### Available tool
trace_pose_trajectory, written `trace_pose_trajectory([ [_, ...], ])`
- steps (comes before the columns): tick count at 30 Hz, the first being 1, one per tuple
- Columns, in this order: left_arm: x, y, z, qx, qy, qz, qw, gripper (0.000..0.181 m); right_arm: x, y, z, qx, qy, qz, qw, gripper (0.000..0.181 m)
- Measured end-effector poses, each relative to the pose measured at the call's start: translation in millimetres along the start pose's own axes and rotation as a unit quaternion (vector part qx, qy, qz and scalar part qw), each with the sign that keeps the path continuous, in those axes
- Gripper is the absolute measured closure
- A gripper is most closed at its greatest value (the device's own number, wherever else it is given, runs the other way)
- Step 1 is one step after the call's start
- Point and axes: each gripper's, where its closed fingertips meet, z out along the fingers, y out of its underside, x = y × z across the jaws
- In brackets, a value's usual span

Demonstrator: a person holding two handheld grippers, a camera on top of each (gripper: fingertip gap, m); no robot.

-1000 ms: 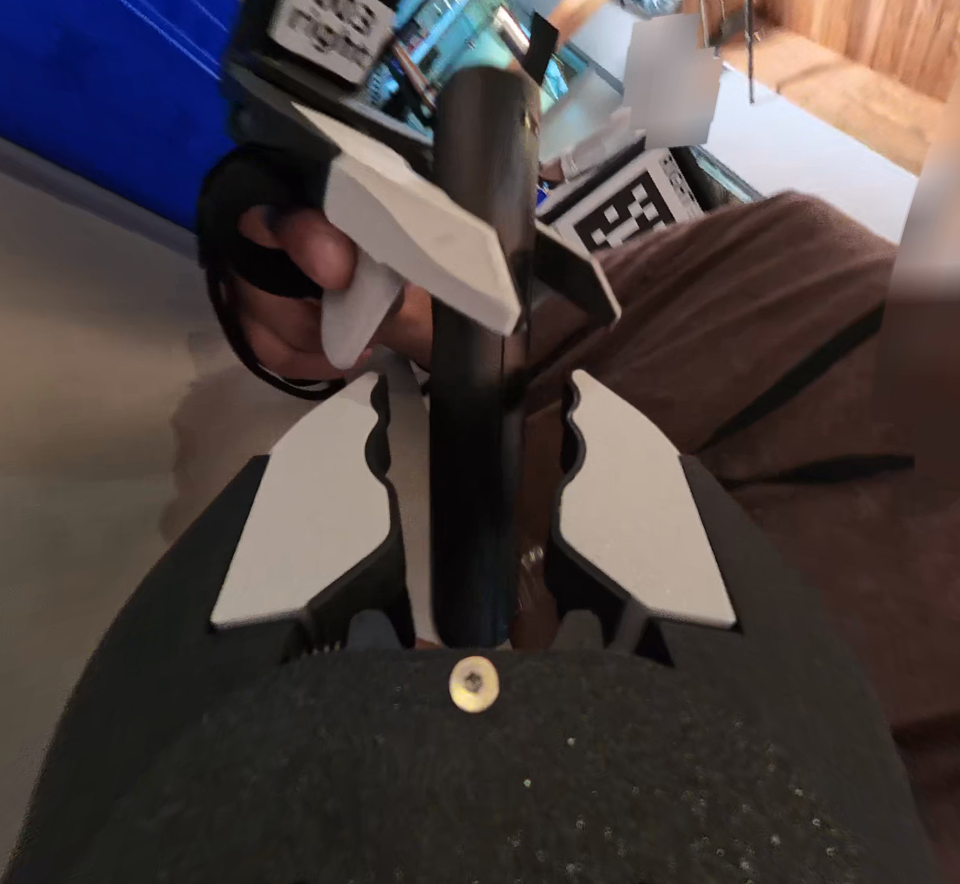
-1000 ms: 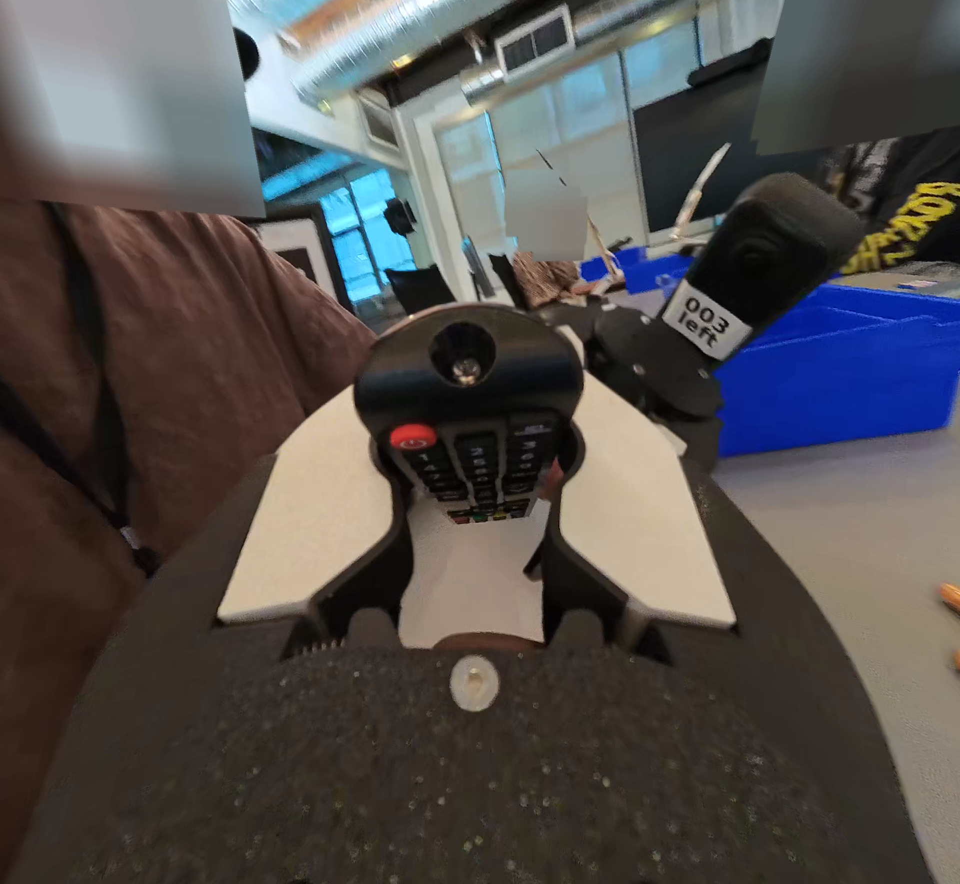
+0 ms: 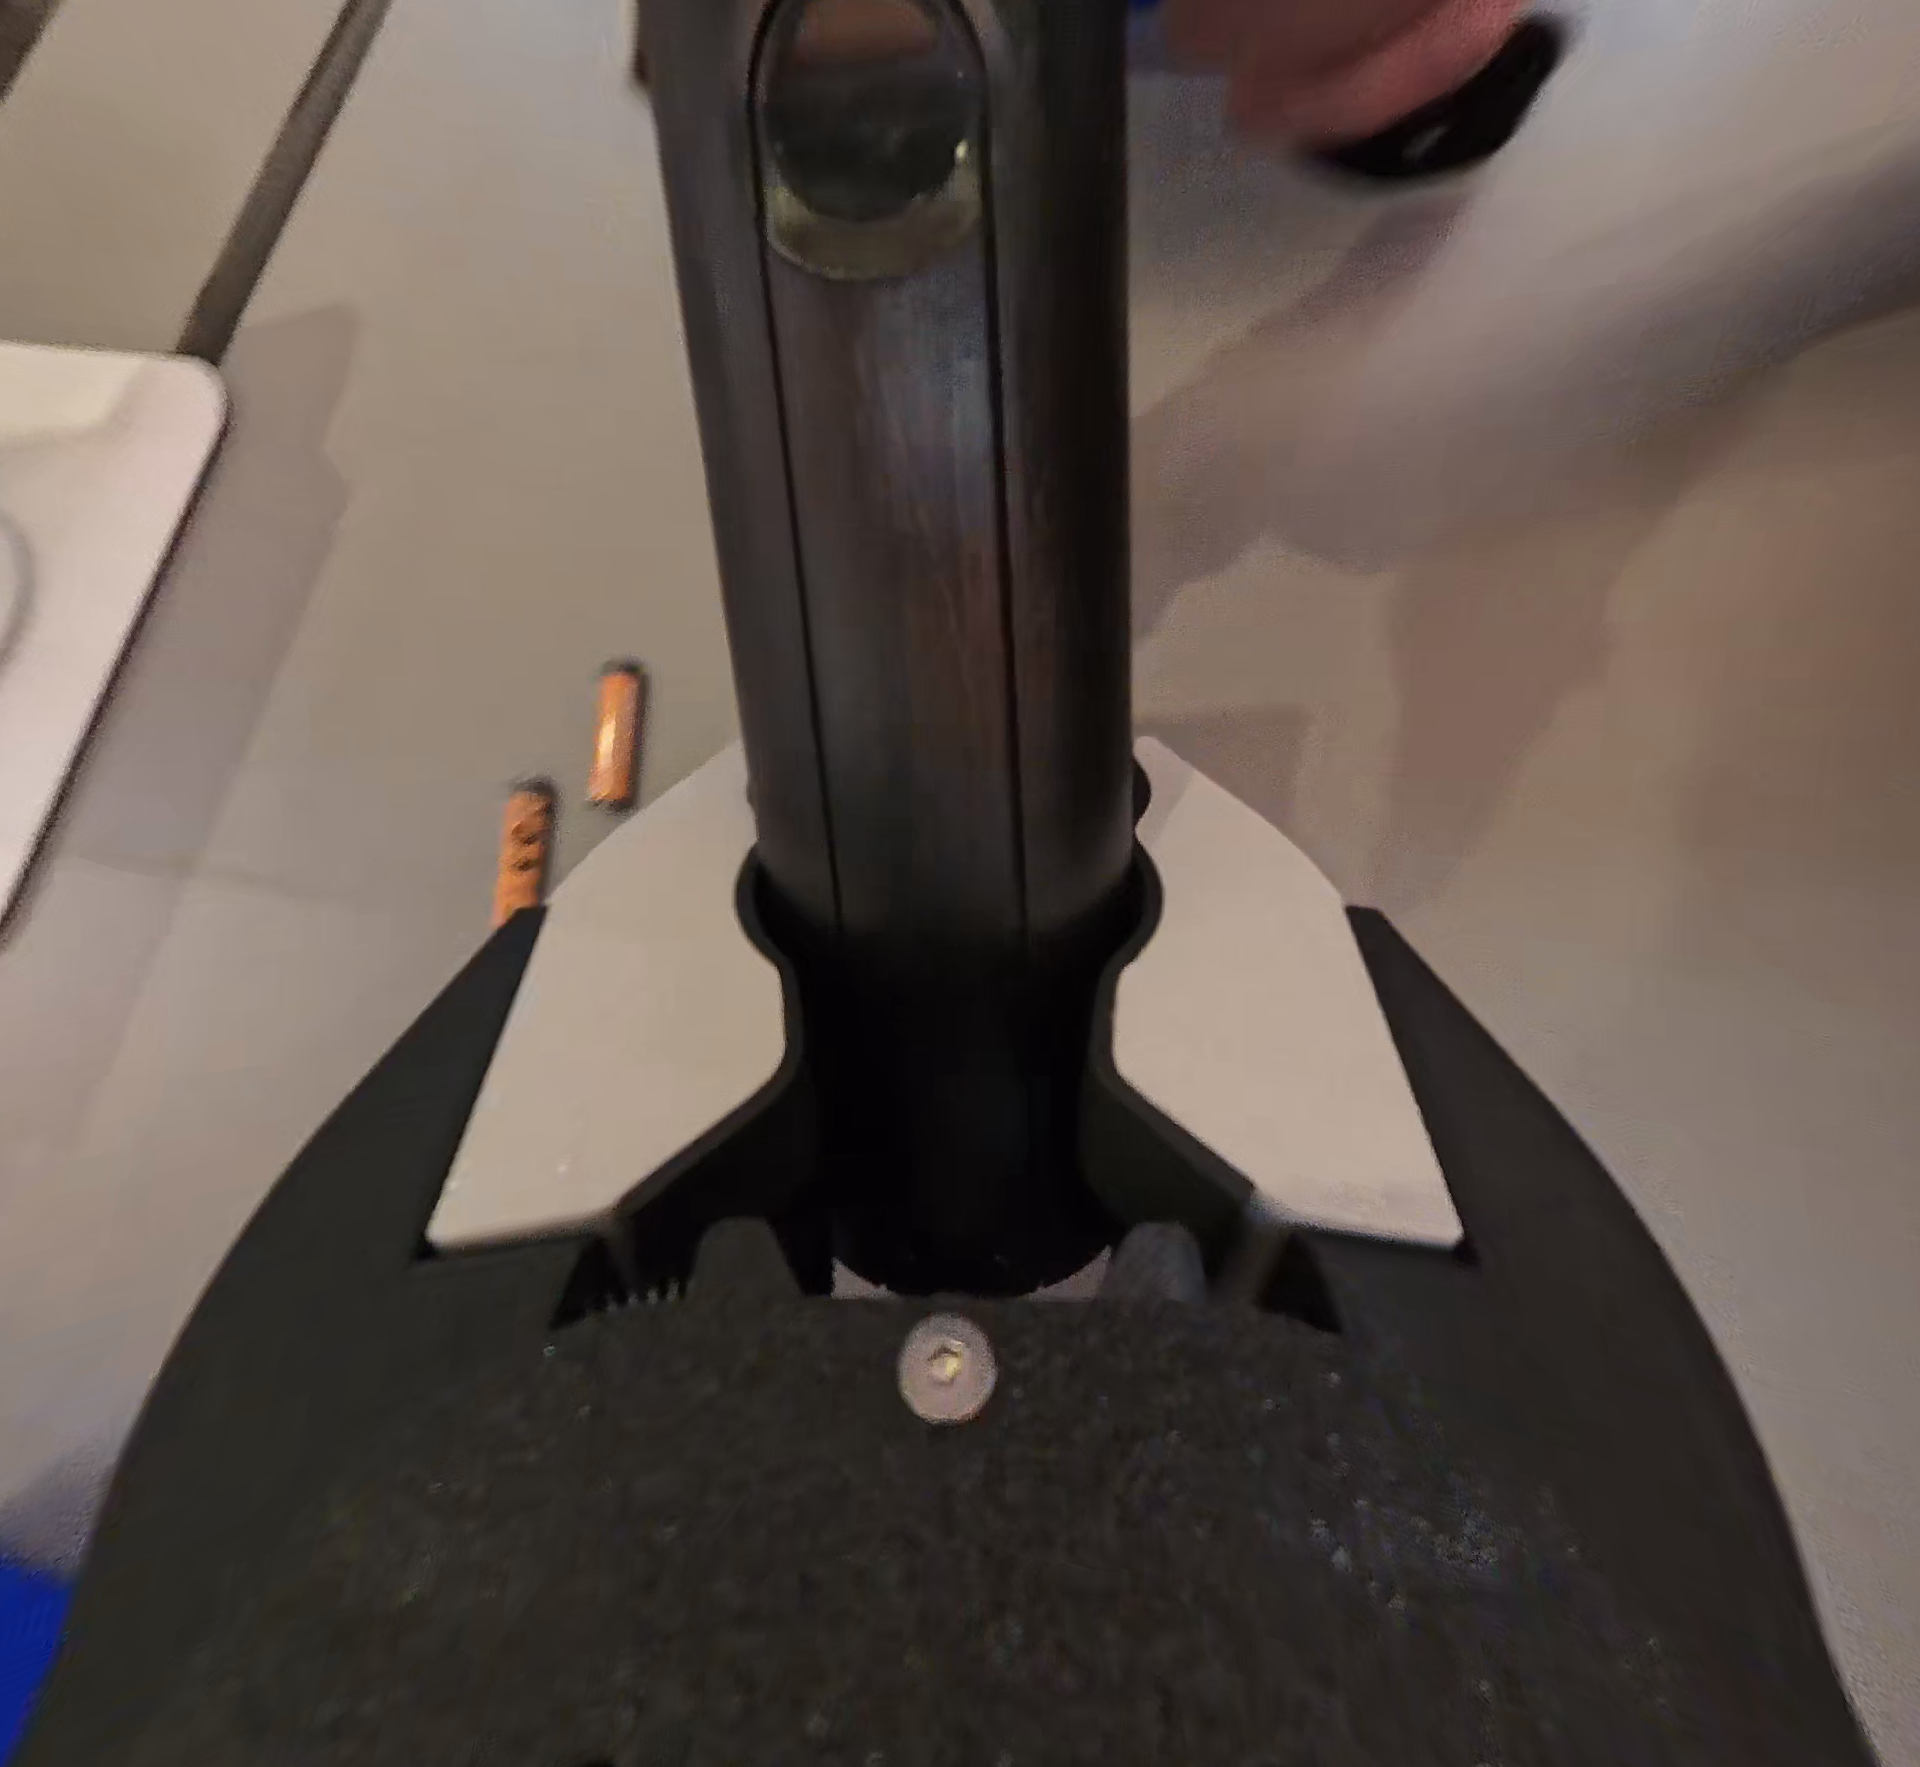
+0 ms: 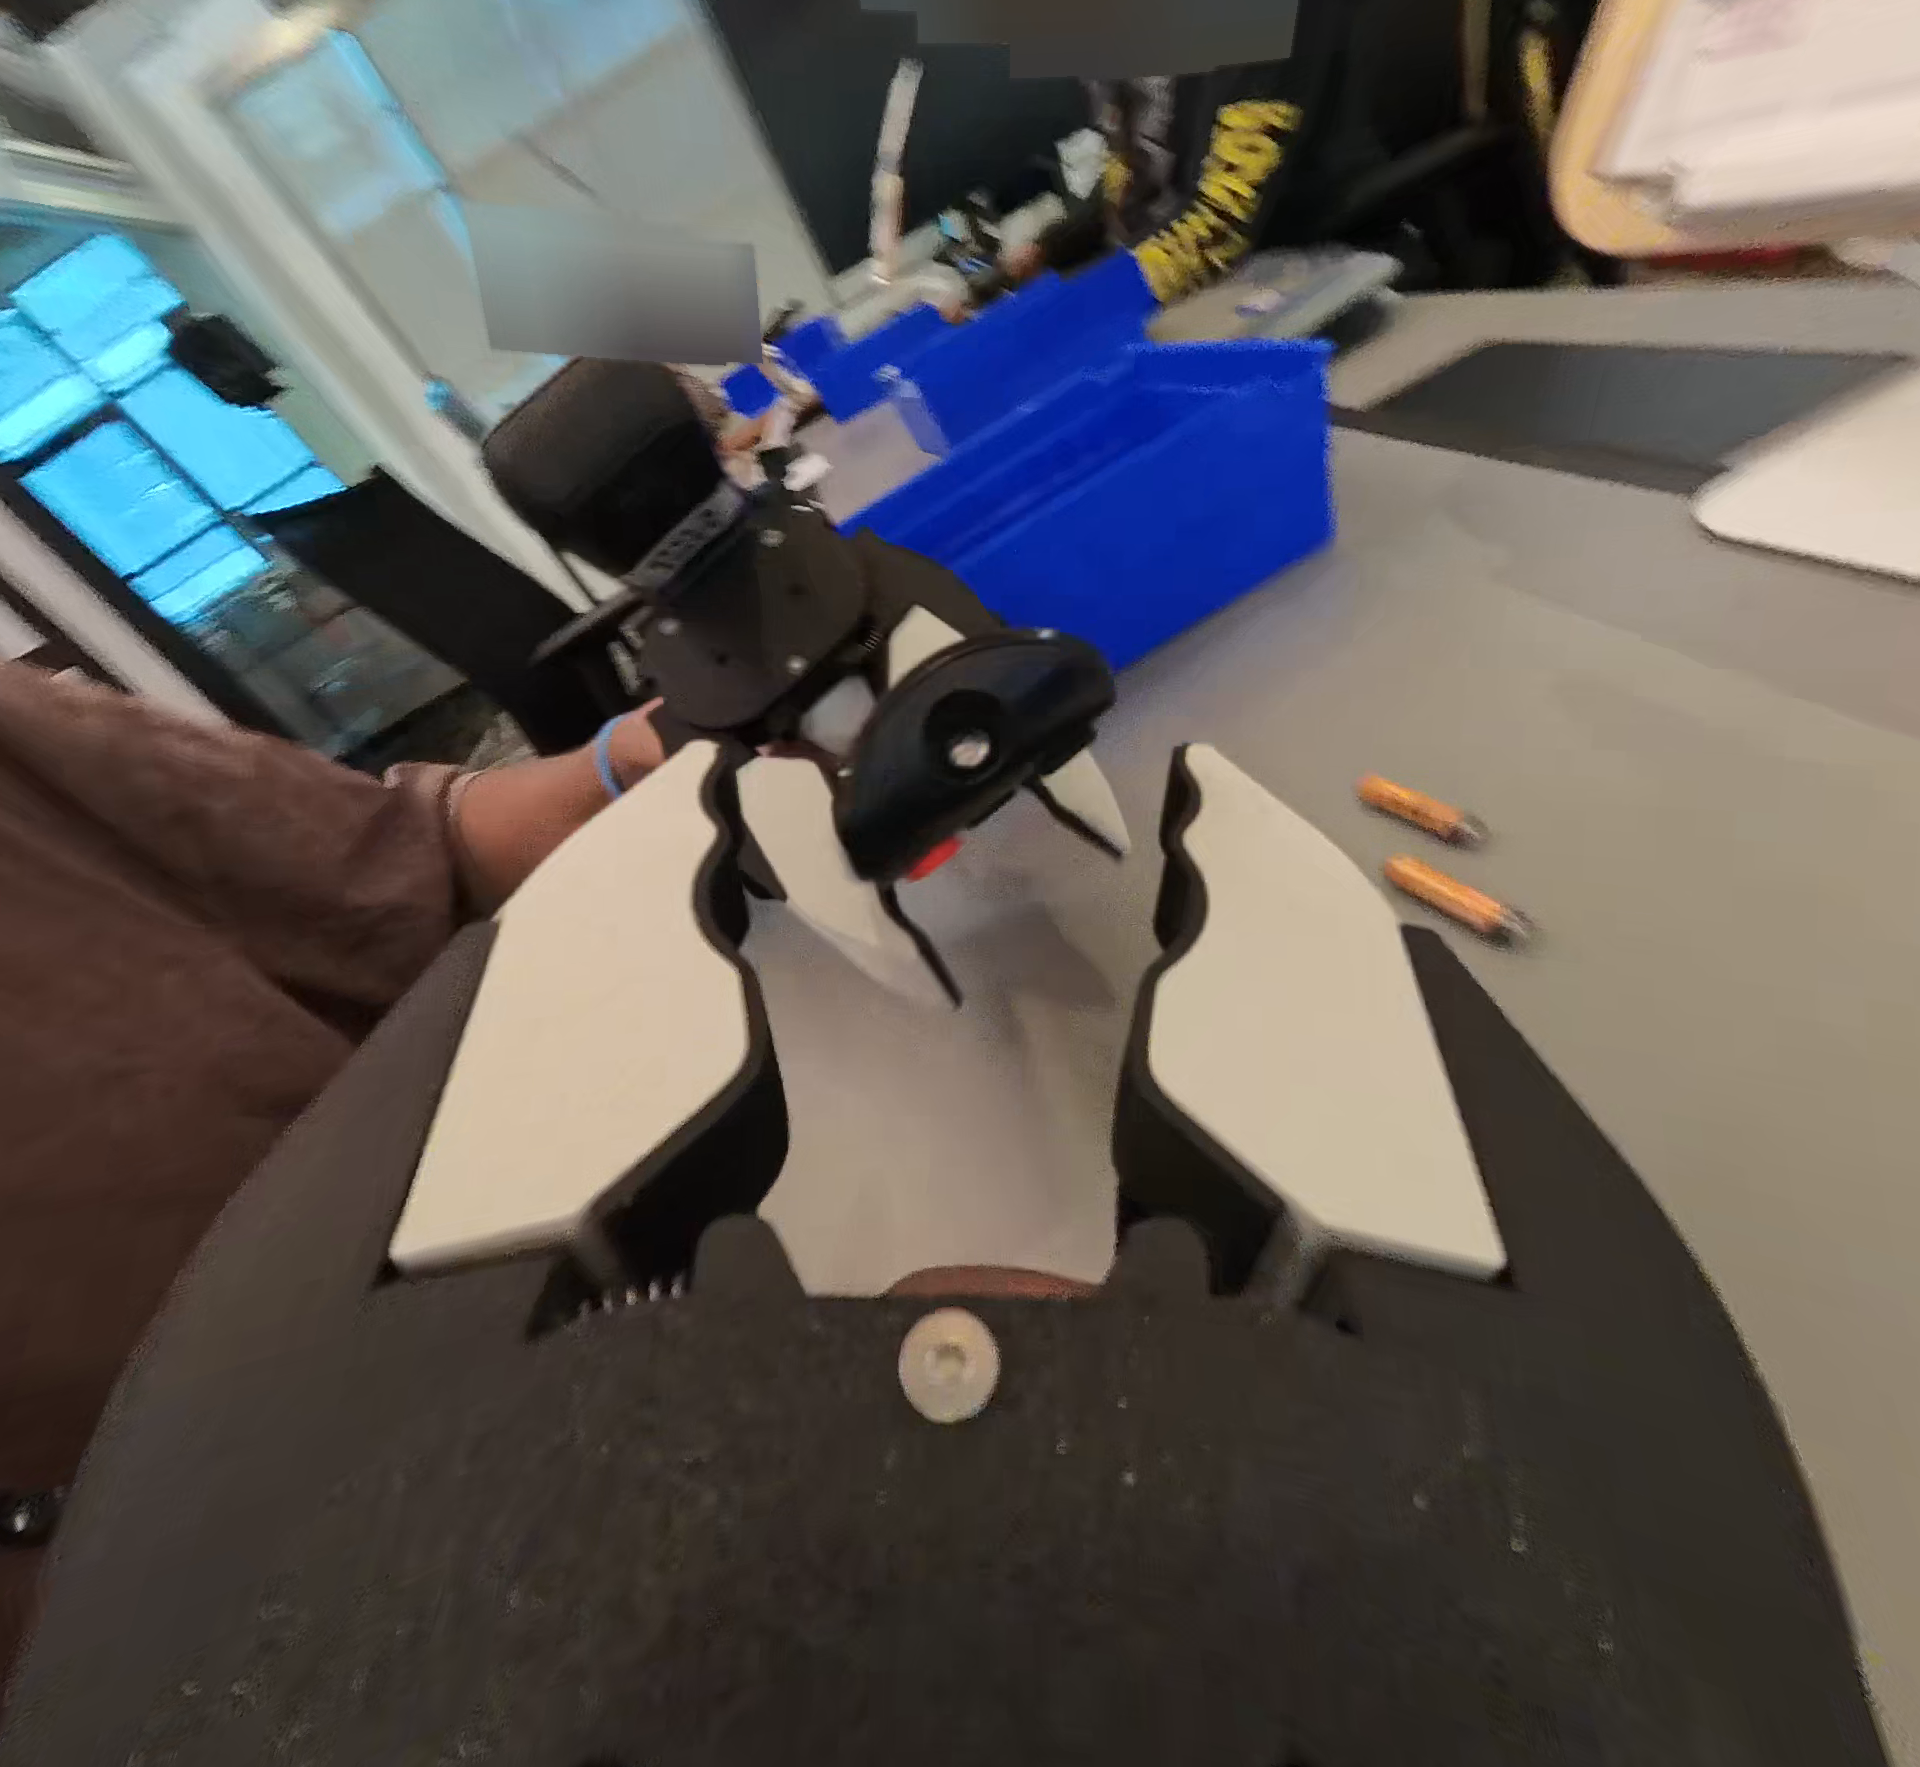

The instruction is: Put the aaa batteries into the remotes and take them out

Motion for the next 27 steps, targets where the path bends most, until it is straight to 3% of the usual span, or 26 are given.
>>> trace_pose_trajectory([
  [3, -18.8, 16.1, 1.0, -0.034, -0.046, 0.021, 0.998, 0.120, 18.3, 0.5, -8.0, -0.019, 0.070, 0.068, 0.995, 0.108],
  [5, -23.6, 24.3, 2.1, -0.064, -0.064, 0.038, 0.995, 0.120, 19.6, -0.1, -8.5, -0.014, 0.078, 0.114, 0.990, 0.119],
  [9, -16.2, 24.2, 6.5, -0.082, -0.053, 0.047, 0.994, 0.120, 32.0, 21.1, -2.2, -0.077, 0.140, 0.106, 0.981, 0.123],
  [11, -14.8, 24.2, 8.2, -0.094, -0.055, 0.050, 0.993, 0.120, 31.8, 28.3, 0.6, -0.094, 0.147, 0.109, 0.979, 0.139],
  [14, -15.1, 26.9, 11.9, -0.118, -0.073, 0.061, 0.988, 0.120, 37.4, 38.4, -1.0, -0.122, 0.180, 0.109, 0.970, 0.137],
  [27, -12.9, 34.8, 27.5, -0.151, -0.102, 0.069, 0.981, 0.122, 47.6, 55.3, -8.1, -0.151, 0.188, 0.135, 0.961, 0.138],
])
